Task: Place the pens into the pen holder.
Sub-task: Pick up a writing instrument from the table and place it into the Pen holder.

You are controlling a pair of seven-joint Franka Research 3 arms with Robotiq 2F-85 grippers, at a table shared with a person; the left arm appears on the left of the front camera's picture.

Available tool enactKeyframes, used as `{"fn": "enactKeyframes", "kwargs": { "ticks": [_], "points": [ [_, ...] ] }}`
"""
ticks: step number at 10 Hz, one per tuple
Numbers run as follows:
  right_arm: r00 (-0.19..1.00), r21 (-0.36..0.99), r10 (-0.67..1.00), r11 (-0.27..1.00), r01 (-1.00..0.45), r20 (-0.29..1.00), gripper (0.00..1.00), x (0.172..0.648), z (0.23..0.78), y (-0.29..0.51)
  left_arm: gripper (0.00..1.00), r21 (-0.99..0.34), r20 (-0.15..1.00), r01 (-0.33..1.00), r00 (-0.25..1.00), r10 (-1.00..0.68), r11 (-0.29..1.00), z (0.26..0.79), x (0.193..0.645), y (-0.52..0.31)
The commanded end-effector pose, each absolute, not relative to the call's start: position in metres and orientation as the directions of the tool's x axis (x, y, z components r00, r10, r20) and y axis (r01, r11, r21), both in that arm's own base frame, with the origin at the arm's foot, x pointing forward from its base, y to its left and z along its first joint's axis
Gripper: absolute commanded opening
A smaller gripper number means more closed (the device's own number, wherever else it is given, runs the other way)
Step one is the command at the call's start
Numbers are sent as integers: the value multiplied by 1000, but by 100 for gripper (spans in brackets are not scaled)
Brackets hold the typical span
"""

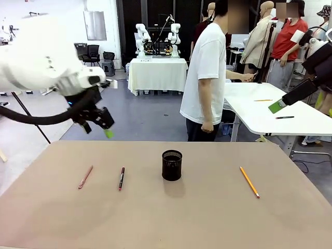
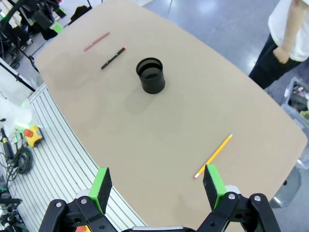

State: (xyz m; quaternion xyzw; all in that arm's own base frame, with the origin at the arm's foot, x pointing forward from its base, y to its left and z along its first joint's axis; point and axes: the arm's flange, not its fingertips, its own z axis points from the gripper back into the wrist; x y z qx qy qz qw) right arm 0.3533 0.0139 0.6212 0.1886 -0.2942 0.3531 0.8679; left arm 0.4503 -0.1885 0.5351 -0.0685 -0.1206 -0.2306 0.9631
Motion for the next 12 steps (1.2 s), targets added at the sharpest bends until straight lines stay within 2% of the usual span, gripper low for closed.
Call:
{"fn": "enactKeyframes", "kwargs": {
  "ticks": [1,2,3,4,9,10,12],
  "points": [
    [581,132,495,678,-723,646,100,353,622,14,100,-56,221,392,902,-371,918,524,475,-215],
    [581,132,495,678,-723,646,100,353,622,14,100,-49,190,361,919,-346,931,512,479,-227],
    [581,132,495,678,-723,646,100,353,622,14,100,-70,160,390,913,-375,918,503,484,-233],
    [581,132,495,678,-723,646,100,353,622,14,100,-73,207,396,904,-375,915,507,470,-219],
    [581,132,495,678,-723,646,100,353,622,14,100,-74,206,387,908,-366,919,508,476,-226],
    [581,132,495,678,-723,646,100,353,622,14,100,-83,115,290,953,-280,954,498,481,-238],
    [581,132,495,678,-723,646,100,353,622,14,100,-99,23,236,972,-235,967,456,512,-251]
  ]
}}
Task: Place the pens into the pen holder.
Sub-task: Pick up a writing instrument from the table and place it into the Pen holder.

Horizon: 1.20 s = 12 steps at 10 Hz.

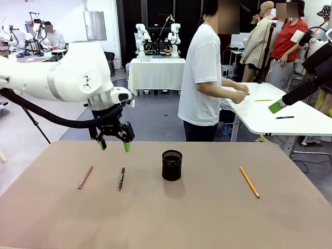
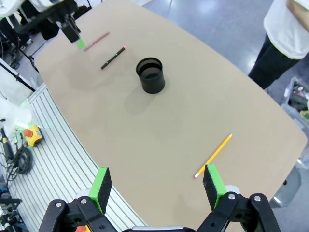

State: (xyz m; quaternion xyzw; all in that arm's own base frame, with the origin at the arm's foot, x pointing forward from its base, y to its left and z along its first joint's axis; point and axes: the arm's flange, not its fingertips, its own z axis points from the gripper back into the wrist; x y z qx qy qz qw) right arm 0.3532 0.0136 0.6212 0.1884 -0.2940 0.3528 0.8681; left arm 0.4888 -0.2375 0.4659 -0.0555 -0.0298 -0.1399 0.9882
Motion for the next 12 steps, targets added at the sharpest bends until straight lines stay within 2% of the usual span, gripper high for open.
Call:
{"fn": "enactKeyframes", "kwargs": {
  "ticks": [1,2,4,7,10,12],
  "points": [
    [581,132,495,678,-723,646,100,353,622,14,100,-65,-6,213,977,-214,975,439,523,-256],
    [581,132,495,678,-723,646,100,353,622,14,100,-43,-35,174,984,-176,984,424,526,-261],
    [581,132,495,678,-723,646,100,353,622,14,100,30,65,197,978,-198,980,387,542,-254],
    [581,132,495,678,-723,646,100,353,622,14,100,99,31,151,987,-155,984,352,563,-248],
    [581,132,495,678,-723,646,100,353,622,14,100,88,40,147,988,-151,985,328,578,-241],
    [581,132,495,678,-723,646,100,353,622,14,100,53,66,100,992,-104,994,323,582,-244]
  ]
}}
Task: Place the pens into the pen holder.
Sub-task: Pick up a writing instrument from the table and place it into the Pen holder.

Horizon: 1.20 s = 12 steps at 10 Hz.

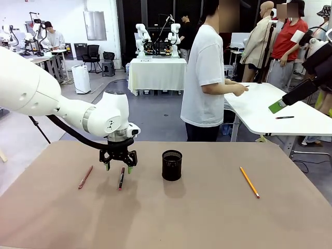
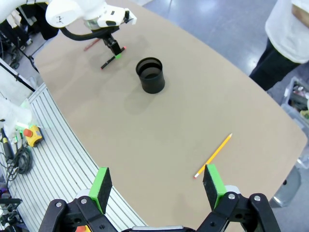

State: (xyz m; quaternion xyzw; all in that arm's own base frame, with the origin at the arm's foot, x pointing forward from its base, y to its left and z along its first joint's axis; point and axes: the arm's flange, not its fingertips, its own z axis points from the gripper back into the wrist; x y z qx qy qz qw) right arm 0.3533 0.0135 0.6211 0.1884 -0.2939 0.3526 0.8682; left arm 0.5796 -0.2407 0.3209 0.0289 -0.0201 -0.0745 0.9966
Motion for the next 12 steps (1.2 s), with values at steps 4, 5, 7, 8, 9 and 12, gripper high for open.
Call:
{"fn": "enactKeyframes", "kwargs": {
  "ticks": [4,5,7,8,9,12],
  "points": [
    [581,132,495,678,-723,646,100,353,622,14,100,54,47,128,990,-131,990,322,581,-243],
    [581,132,495,678,-723,646,100,353,622,14,100,50,48,100,994,-102,994,323,582,-245],
    [581,132,495,678,-723,646,100,353,622,14,100,52,13,69,997,-70,996,309,590,-240],
    [581,132,495,678,-723,646,100,353,622,14,100,41,3,59,998,-59,997,305,595,-242],
    [581,132,495,678,-723,646,100,353,622,14,100,36,14,71,997,-71,997,304,597,-244],
    [581,132,495,678,-723,646,100,353,622,14,40,18,23,52,998,-52,999,302,600,-246]
  ]
}}
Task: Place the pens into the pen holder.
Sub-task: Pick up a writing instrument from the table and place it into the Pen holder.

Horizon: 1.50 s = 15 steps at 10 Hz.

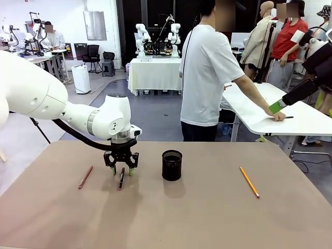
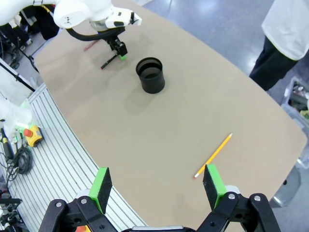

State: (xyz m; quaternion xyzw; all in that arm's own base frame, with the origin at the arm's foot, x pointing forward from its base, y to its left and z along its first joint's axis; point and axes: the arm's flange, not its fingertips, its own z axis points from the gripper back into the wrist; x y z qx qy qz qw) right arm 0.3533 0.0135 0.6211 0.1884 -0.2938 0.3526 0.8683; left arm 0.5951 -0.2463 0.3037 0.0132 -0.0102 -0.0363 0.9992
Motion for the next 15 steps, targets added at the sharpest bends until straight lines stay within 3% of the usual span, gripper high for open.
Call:
{"fn": "enactKeyframes", "kwargs": {
  "ticks": [1,2,7,10,13,15],
  "points": [
    [581,132,495,678,-723,646,100,353,622,14,21,17,23,42,999,-42,999,302,600,-247],
    [581,132,495,678,-723,646,100,353,622,14,1,24,8,37,999,-37,999,302,599,-246],
    [581,132,495,678,-723,646,100,353,622,14,0,8,-24,40,999,-39,999,307,593,-242],
    [581,132,495,678,-723,646,100,353,622,14,0,-233,22,131,991,-129,964,337,591,-231],
    [581,132,495,678,-723,646,100,353,622,14,0,-439,140,296,955,-261,848,385,581,-222],
    [581,132,495,678,-723,646,100,353,622,14,0,-462,384,498,858,-341,734,417,571,-229]
  ]
}}
